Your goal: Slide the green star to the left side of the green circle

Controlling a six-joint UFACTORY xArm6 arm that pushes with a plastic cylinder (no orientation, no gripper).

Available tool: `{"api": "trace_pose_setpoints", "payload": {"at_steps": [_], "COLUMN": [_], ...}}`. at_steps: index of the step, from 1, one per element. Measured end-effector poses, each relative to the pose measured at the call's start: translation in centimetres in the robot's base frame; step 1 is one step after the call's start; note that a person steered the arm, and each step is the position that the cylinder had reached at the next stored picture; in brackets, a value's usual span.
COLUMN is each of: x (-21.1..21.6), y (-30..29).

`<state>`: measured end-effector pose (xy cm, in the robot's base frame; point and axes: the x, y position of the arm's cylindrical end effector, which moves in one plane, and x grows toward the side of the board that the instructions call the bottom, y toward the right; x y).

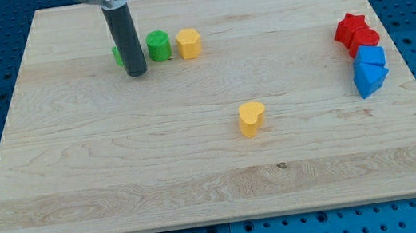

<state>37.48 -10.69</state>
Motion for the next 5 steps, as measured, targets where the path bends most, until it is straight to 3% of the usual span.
{"api": "trace_pose_setpoints", "payload": {"at_steps": [4,5], "x": [-1.4,1.8], "y": [-0.1,1.7]}}
